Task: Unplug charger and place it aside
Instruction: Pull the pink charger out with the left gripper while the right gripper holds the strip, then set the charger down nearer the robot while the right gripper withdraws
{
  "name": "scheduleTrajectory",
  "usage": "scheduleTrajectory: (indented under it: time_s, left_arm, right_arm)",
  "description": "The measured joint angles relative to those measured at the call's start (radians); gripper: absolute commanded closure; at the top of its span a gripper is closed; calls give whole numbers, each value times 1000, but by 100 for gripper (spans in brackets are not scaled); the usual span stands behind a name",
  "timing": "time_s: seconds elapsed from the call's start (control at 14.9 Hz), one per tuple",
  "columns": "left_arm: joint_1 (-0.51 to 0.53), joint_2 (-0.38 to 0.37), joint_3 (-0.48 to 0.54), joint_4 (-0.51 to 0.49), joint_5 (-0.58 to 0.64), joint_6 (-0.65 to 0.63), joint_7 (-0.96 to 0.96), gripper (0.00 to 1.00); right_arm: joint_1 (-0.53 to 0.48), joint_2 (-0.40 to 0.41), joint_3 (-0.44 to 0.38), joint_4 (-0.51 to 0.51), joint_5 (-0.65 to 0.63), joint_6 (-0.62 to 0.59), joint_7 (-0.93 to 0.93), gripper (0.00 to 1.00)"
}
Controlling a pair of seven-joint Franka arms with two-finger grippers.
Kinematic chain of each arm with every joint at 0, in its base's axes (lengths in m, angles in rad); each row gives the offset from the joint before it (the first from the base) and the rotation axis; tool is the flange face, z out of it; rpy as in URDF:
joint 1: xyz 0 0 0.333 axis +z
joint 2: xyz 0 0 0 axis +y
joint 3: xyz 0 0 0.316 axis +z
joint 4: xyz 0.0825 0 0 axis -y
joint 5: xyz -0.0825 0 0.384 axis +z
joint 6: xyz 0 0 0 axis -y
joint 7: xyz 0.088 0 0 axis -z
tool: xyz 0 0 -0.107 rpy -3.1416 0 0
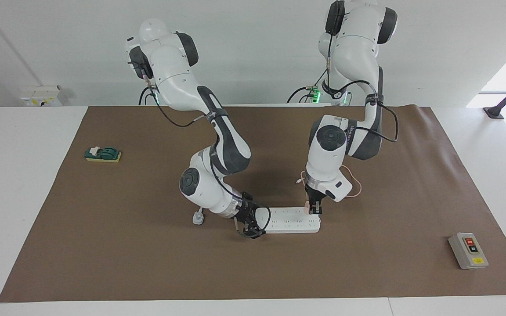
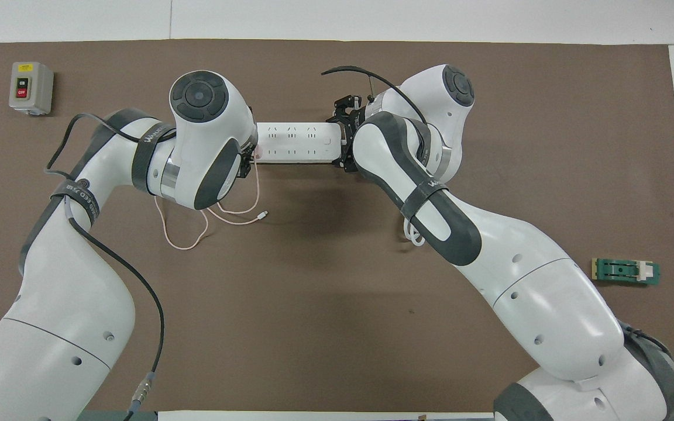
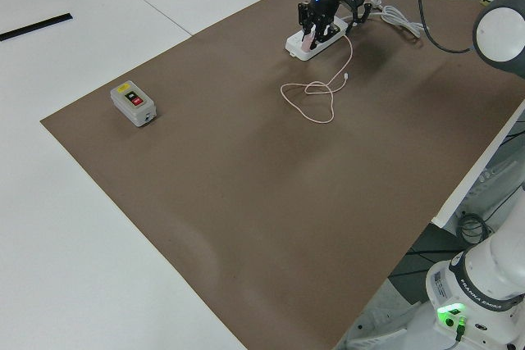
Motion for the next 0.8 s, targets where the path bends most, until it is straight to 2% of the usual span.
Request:
scheduleTrajectory:
  time_s: [0.2,0.47,0.54,0.6,0.8]
  left_arm:
    - [0,-12,-2,46,-2,-78,28,100]
    - [-1,-76,-3,68,-2,-169,95,100]
    - [-2,-77,-3,65,-2,-172,134,100]
    - [-4,-76,-4,56,-2,-173,191,100]
    - [-18,-76,-4,2,6,-170,438,100]
  right_arm:
    - [0,0,0,1,-1,0,0,100]
    - [0,0,0,1,-1,0,0,100]
    - [0,0,0,1,-1,0,0,55]
    - [0,0,0,1,-1,0,0,1]
    - [5,2,1,6,-21,3,-1,0]
